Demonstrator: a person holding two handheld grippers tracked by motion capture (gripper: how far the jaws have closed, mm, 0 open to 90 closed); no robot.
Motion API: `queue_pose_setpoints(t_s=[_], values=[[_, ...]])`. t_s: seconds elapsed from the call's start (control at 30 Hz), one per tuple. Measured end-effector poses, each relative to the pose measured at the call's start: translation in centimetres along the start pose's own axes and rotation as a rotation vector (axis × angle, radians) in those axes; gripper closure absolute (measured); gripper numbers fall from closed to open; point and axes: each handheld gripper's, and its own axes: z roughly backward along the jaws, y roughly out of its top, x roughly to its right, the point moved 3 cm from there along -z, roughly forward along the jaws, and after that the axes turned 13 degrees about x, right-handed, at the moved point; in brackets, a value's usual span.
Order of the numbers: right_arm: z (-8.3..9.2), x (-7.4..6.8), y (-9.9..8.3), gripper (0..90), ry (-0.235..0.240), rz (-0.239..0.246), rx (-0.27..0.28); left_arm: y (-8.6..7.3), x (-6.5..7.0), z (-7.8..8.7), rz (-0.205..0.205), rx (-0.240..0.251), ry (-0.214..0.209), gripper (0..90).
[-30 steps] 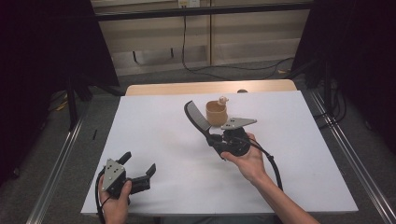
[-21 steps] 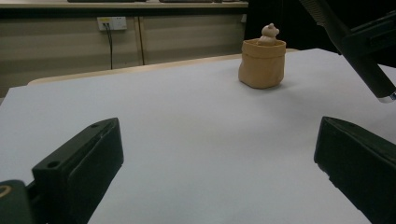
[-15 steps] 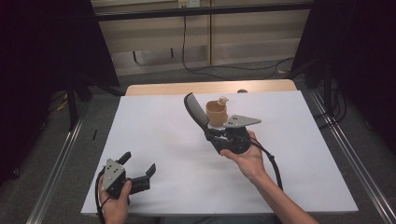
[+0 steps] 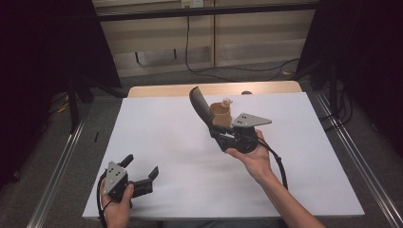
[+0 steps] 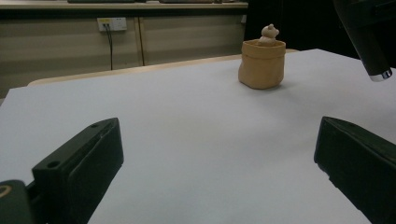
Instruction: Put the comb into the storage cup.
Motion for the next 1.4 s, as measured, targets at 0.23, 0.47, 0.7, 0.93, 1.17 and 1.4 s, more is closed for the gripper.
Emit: queue_pose_setpoints(t_s=[0.23,0.47,0.7,0.93,1.17,1.4], values=[[0.1,0.2,0.6,72.8,0.001,0.015,0.061,0.0,0.0,0.0,0.003,-0.001,-0.001,1.6],[0.0,0.6,1.3,72.8,-0.003,0.013,0.096,0.0,0.0,0.0,0.002,0.000,0.000,1.6],[-0.2,0.9,2.1,72.8,0.002,0.015,0.118,0.0,0.0,0.0,0.003,0.001,-0.001,1.5],[-0.5,1.2,3.0,72.8,0.015,0.021,0.145,0.0,0.1,-0.1,0.002,-0.002,-0.001,1.6],[-1.0,2.2,3.5,72.8,-0.013,0.012,0.143,0.0,0.0,0.0,0.003,0.000,-0.003,1.6],[-1.3,2.7,3.8,72.9,-0.029,0.024,0.159,0.0,0.0,0.0,0.004,0.000,-0.004,1.6]])
